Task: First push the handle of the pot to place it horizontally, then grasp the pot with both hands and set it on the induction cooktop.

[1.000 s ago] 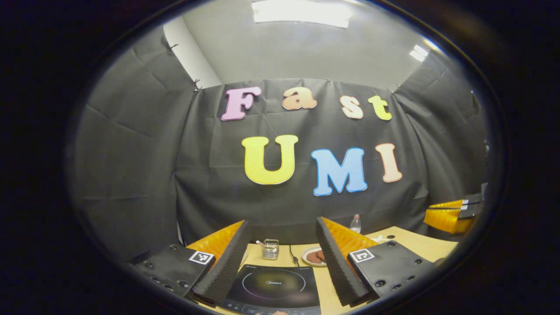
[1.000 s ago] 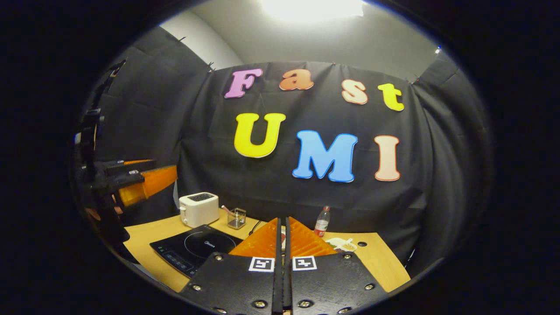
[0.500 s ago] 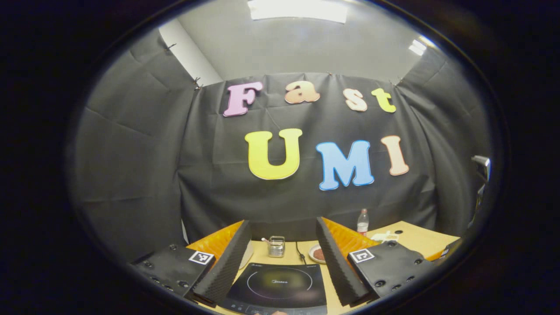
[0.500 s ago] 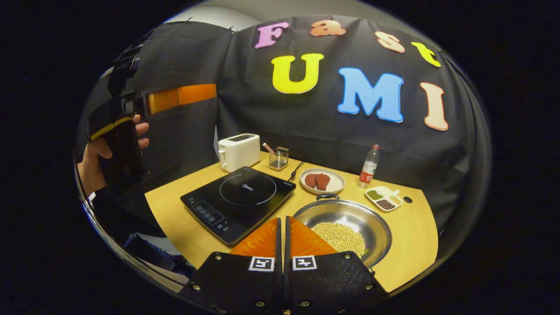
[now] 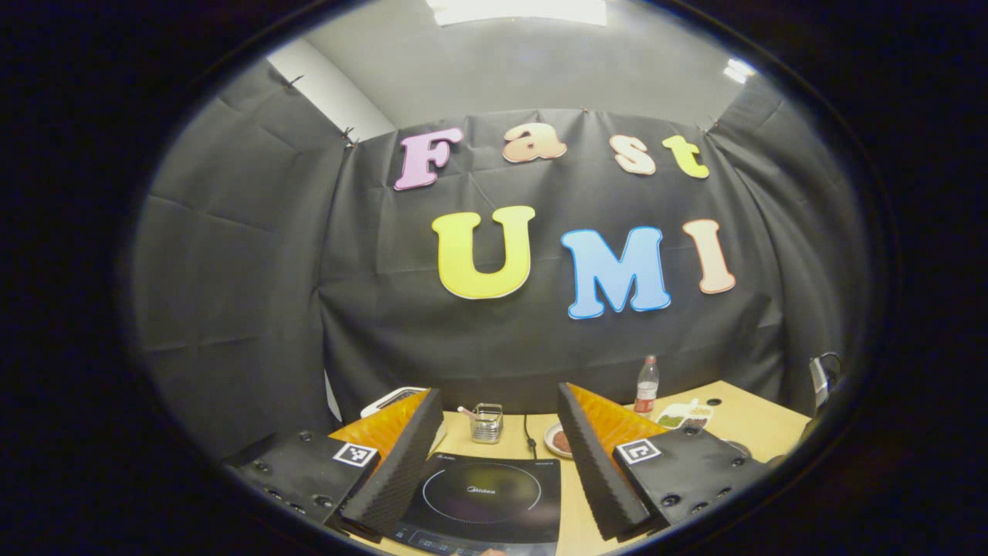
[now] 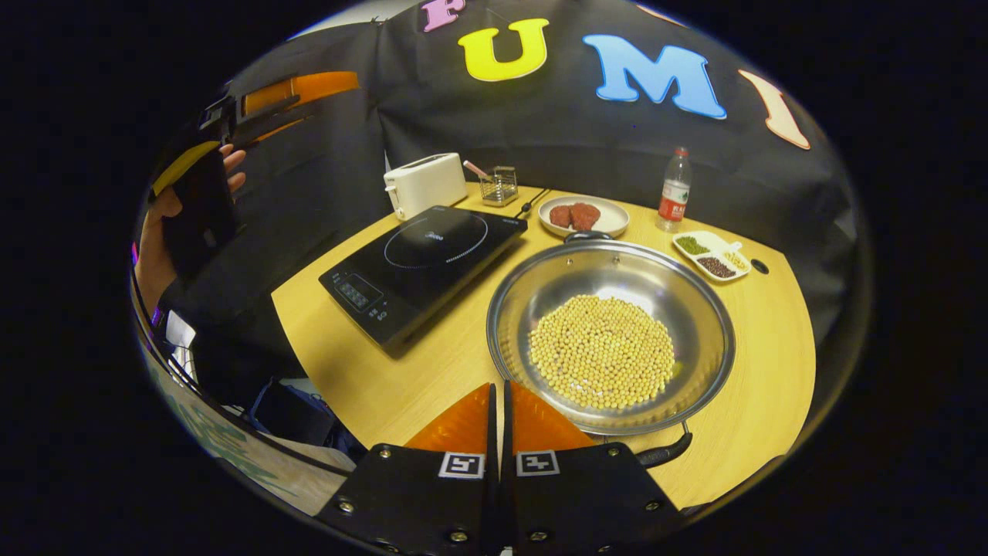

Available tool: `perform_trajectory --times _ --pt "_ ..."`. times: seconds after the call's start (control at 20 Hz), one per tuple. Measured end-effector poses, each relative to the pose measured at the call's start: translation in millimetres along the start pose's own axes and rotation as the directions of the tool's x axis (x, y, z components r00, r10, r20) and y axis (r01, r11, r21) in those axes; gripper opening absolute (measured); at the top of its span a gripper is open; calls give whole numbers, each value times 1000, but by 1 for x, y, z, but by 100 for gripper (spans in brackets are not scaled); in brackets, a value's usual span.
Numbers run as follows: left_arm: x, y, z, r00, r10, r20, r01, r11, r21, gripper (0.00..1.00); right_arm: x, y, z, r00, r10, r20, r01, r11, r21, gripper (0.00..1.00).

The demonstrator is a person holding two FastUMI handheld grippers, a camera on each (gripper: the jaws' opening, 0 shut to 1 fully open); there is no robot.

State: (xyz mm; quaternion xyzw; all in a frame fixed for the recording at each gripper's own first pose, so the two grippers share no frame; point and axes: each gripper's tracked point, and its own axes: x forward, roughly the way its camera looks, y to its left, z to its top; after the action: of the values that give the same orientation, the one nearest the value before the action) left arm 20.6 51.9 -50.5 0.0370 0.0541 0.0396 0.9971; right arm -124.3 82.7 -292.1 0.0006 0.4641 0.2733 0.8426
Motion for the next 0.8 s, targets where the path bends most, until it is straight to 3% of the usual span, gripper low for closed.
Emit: perform_trajectory --times 0.3,0.45,0.8 --pt "8 -36 -3 999 -30 -16 30 999 13 99 4 -30 -41 992 9 -122 -9 1000 0 1" --pt "12 -53 -6 999 -42 -28 42 999 21 96 7 -51 -54 986 -26 -167 25 1000 -3 1" --pt "23 -83 -15 997 -62 -53 63 998 13 99 3 -79 -60 983 -50 -175 51 999 1 1"
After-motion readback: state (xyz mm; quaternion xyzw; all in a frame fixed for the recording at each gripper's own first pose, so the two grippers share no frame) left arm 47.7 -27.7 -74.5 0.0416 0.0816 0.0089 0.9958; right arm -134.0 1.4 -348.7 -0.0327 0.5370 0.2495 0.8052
